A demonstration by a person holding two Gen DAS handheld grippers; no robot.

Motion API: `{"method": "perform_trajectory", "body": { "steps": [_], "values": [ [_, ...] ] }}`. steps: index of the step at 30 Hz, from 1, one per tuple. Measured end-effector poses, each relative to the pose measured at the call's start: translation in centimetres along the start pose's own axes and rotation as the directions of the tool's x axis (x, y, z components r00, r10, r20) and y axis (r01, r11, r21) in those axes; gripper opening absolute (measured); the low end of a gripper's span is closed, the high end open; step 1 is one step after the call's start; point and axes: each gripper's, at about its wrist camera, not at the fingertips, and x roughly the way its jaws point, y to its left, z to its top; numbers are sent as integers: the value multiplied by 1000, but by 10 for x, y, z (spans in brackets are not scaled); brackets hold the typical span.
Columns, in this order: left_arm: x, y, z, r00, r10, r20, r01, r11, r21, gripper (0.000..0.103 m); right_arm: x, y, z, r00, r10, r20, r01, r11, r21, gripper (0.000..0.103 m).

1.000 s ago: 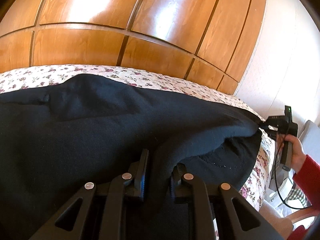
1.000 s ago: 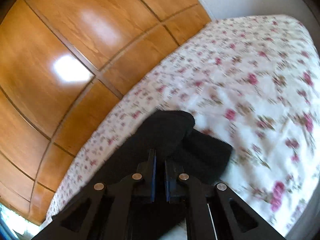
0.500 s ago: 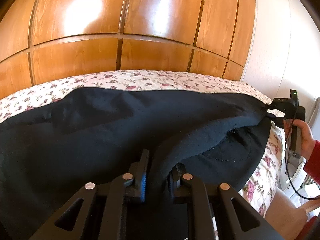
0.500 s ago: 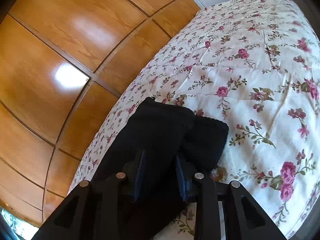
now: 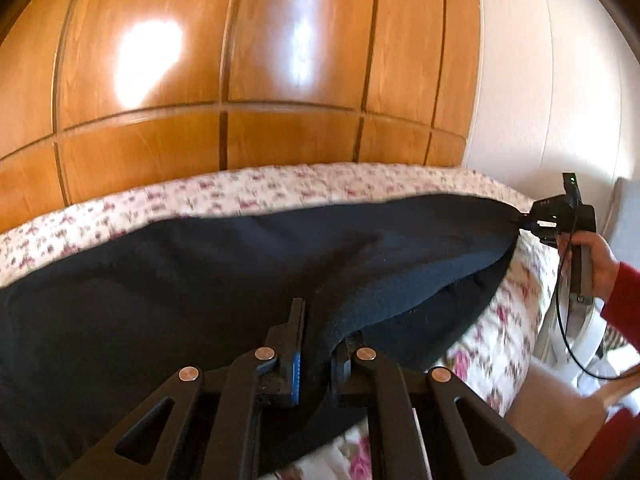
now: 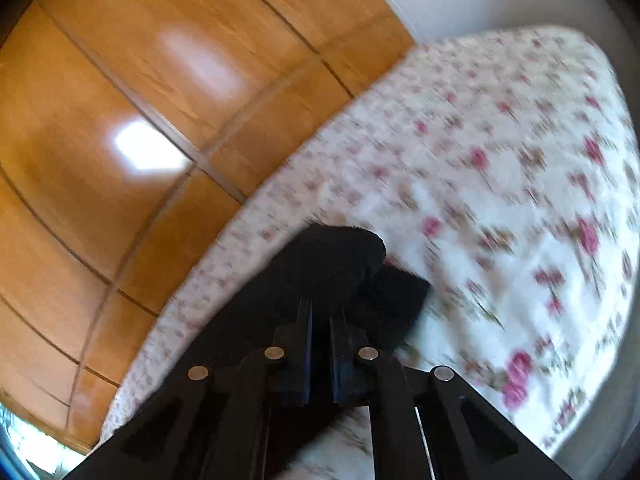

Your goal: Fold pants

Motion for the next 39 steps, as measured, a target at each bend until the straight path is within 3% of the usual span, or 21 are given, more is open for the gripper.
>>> {"method": "perform_trajectory", "body": {
  "steps": [3,9,11,14,16,18,19,20,23,27,32,34,37,39],
  "values": [
    [-4,-4,-12,1000,-10,4,10,1000,-2,9,3,-16,-3,1000,17,-4,-17,998,56,7],
    [-13,-10,-5,999,8,34,-9,999,44,9,-17,2,7,997,30,68,-30,1000,-4,7],
    [-7,-12,-5,1000,18,8,-19,997,79,10,-20,3,9,997,13,73,-11,999,-30,7],
    [13,-17,-21,994,42,-105,-30,993,112,11,-8,-3,0,997,-75,17,76,995,-60,7],
    [10,-20,-25,995,53,-81,-44,993,109,13,-6,-8,-7,996,-91,21,93,994,-61,8],
    [5,-19,-25,996,42,-84,-34,996,86,17,-10,-4,-4,988,-153,33,156,985,-73,28],
    [2,-19,-25,996,32,-83,-27,997,71,20,-14,-3,-2,979,-199,54,202,977,-72,48],
    [-2,-17,-26,997,16,-81,-12,999,52,22,-23,-3,0,964,-244,105,250,967,-50,53],
    [-15,-13,-29,997,-31,-73,32,999,14,24,-44,-1,6,937,-293,190,297,955,8,53],
    [-36,-12,-24,995,-94,-23,94,995,-23,24,-55,39,2,943,-219,250,256,958,-129,53],
    [-45,-2,-1,993,-98,73,105,989,-108,26,-21,119,-37,990,-70,119,115,893,-436,58],
    [-37,2,10,995,-56,79,65,990,-123,26,5,153,-59,999,-35,15,38,836,-547,58],
    [-14,9,24,999,29,26,-25,988,-154,26,30,182,-91,998,4,-59,-39,787,-616,58],
    [4,18,31,998,65,-20,-68,979,-191,26,47,190,-105,995,-31,-90,-36,755,-654,58]
  ]
}}
